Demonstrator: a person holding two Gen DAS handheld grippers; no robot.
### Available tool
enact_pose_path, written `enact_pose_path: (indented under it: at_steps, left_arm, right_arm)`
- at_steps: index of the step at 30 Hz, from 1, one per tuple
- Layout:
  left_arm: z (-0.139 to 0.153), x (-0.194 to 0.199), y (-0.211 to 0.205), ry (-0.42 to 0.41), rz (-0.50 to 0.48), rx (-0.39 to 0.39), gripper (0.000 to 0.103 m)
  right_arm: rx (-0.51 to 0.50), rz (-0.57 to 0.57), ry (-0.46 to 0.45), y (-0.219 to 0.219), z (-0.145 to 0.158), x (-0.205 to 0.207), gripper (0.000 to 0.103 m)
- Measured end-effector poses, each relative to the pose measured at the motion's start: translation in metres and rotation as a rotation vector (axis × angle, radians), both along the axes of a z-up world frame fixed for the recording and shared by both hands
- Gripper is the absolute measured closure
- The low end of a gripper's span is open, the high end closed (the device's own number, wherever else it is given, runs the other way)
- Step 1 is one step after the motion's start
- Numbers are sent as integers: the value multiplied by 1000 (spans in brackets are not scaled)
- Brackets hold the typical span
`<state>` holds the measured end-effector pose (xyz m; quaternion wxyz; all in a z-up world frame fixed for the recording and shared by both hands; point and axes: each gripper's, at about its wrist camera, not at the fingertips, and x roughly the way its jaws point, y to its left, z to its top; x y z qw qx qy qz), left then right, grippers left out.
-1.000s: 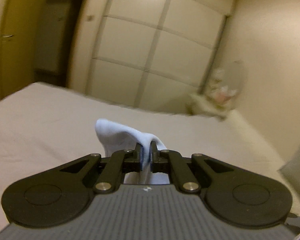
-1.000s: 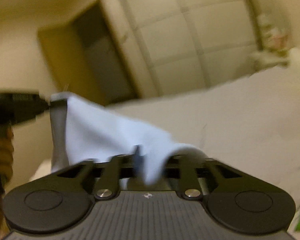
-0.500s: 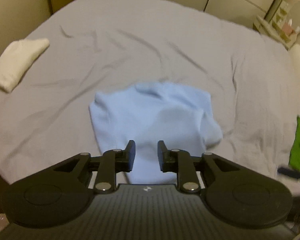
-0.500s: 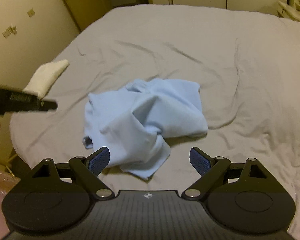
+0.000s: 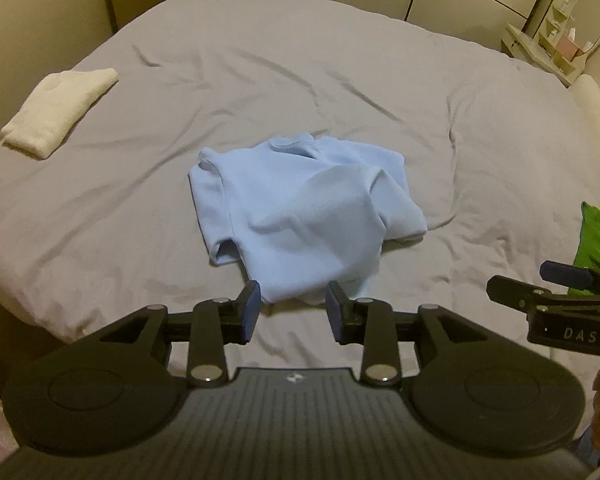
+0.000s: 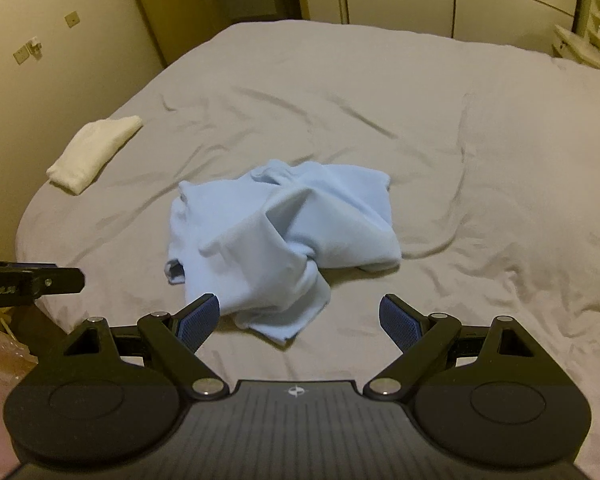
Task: Fold clothes
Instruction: 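Lower the sweatshirt onto the open bed and open both grippers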
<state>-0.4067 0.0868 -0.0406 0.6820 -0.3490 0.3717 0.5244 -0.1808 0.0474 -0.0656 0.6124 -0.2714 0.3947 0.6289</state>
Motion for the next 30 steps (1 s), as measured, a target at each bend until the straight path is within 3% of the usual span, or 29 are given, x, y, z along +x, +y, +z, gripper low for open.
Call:
enact_pose_path:
  at_steps: [18,30]
  left_arm:
    - [18,3,-109,20,16,70,64]
    - [16,1,-111,30,3,93,57]
  right_arm:
    - [44,18,-24,-89,16,-8,14]
    - [88,8,-35,-98,25,-9,14]
